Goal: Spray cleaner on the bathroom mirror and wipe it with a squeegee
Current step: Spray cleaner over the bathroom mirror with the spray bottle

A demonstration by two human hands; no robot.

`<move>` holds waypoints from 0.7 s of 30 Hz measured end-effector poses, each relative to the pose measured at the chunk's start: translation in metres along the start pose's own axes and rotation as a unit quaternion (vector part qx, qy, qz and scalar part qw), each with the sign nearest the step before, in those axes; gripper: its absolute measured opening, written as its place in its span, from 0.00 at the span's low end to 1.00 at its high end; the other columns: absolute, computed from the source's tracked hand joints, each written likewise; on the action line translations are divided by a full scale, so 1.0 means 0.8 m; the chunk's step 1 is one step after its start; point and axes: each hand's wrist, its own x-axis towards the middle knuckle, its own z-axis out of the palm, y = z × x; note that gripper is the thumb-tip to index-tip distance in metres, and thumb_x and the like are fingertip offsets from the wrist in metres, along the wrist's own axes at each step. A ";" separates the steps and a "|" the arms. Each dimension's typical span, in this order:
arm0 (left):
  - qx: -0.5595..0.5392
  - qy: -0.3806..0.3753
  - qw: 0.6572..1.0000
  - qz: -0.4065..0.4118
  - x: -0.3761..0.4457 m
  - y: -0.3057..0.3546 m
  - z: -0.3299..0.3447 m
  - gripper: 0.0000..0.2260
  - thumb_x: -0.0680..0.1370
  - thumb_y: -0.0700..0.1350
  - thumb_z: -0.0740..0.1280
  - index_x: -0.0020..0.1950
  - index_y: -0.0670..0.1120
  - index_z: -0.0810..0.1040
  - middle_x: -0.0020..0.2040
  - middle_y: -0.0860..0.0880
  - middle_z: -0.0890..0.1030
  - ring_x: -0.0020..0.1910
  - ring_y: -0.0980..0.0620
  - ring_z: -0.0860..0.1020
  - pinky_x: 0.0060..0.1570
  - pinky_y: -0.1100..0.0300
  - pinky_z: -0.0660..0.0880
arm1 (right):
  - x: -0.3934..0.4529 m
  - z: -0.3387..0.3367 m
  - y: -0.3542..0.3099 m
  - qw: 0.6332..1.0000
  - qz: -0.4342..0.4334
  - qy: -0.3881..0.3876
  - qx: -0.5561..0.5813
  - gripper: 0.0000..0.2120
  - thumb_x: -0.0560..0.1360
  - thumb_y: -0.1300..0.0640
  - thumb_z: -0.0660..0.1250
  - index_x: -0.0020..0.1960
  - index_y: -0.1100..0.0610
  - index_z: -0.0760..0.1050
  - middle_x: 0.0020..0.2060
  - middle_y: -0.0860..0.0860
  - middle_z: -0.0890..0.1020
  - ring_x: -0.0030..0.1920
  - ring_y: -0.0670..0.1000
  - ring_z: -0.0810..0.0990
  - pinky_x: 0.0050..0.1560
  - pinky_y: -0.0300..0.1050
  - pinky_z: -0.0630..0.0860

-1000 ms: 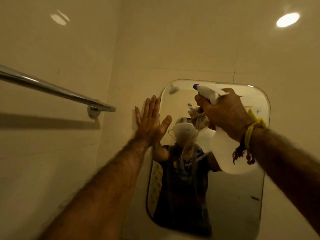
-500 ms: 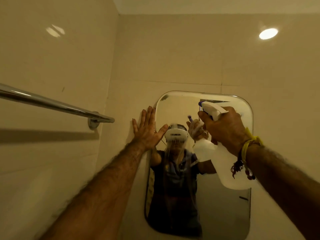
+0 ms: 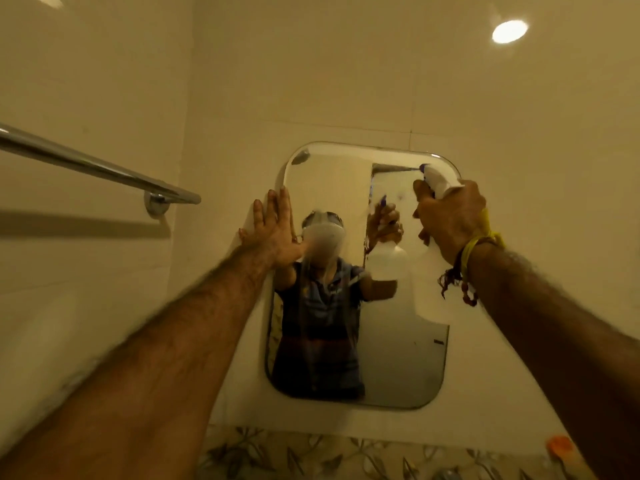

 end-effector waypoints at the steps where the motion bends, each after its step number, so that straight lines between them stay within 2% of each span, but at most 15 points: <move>1: -0.008 -0.009 1.000 -0.005 -0.001 0.006 -0.005 0.57 0.73 0.74 0.64 0.76 0.54 0.21 0.80 0.48 0.29 0.80 0.39 0.32 0.76 0.30 0.47 | 0.002 -0.005 0.003 1.000 0.005 0.015 0.002 0.13 0.74 0.44 0.68 0.55 0.50 0.79 0.41 0.53 0.85 0.35 0.56 0.83 0.35 0.50 0.83; 4: -0.026 -0.025 0.999 -0.019 -0.001 0.021 -0.015 0.60 0.70 0.72 0.68 0.75 0.54 0.21 0.81 0.44 0.31 0.79 0.34 0.34 0.77 0.34 0.45 | 0.006 -0.016 0.015 0.998 0.034 0.044 0.002 0.18 0.74 0.45 0.67 0.63 0.48 0.77 0.42 0.55 0.84 0.37 0.59 0.84 0.38 0.57 0.84; 7: -0.034 -0.031 0.999 -0.023 -0.004 0.022 -0.013 0.61 0.70 0.71 0.70 0.75 0.54 0.21 0.81 0.43 0.31 0.79 0.33 0.35 0.77 0.34 0.45 | 0.004 -0.024 0.030 0.997 0.057 0.051 -0.007 0.19 0.75 0.46 0.67 0.65 0.46 0.76 0.43 0.56 0.84 0.37 0.59 0.84 0.37 0.57 0.84; 10: -0.035 -0.029 0.999 -0.011 -0.011 0.009 -0.002 0.61 0.71 0.69 0.71 0.76 0.53 0.22 0.81 0.45 0.31 0.79 0.35 0.34 0.77 0.32 0.46 | -0.006 -0.029 0.044 0.997 0.060 0.048 -0.015 0.19 0.75 0.46 0.67 0.65 0.46 0.76 0.43 0.55 0.84 0.35 0.57 0.84 0.34 0.52 0.84; 15: -0.051 -0.005 0.999 0.016 -0.024 -0.015 0.010 0.58 0.74 0.65 0.71 0.78 0.51 0.25 0.82 0.47 0.33 0.81 0.40 0.35 0.79 0.35 0.48 | -0.028 -0.009 0.041 0.999 0.016 -0.030 -0.015 0.17 0.75 0.47 0.70 0.62 0.52 0.77 0.36 0.49 0.81 0.30 0.52 0.81 0.21 0.37 0.75; 17: -0.033 -0.007 0.999 0.026 -0.030 -0.025 0.015 0.56 0.75 0.65 0.70 0.78 0.51 0.25 0.82 0.48 0.32 0.81 0.42 0.35 0.78 0.38 0.47 | -0.039 0.007 0.029 0.999 -0.008 -0.049 -0.007 0.15 0.75 0.46 0.71 0.58 0.51 0.78 0.34 0.46 0.79 0.28 0.49 0.80 0.20 0.36 0.74; 19: -0.023 -0.007 0.999 0.035 -0.033 -0.033 0.021 0.55 0.76 0.66 0.69 0.78 0.52 0.25 0.82 0.50 0.32 0.81 0.43 0.34 0.78 0.39 0.46 | -0.046 0.024 0.017 0.997 -0.030 -0.073 0.012 0.14 0.75 0.46 0.70 0.57 0.51 0.77 0.36 0.48 0.81 0.31 0.49 0.82 0.24 0.41 0.79; 21: -0.026 -0.007 0.999 0.037 -0.032 -0.036 0.025 0.55 0.76 0.67 0.68 0.78 0.52 0.26 0.81 0.50 0.31 0.81 0.44 0.33 0.78 0.40 0.45 | -0.054 0.043 0.004 0.993 -0.042 -0.107 0.022 0.15 0.75 0.47 0.70 0.58 0.54 0.77 0.43 0.52 0.83 0.38 0.53 0.84 0.33 0.51 0.84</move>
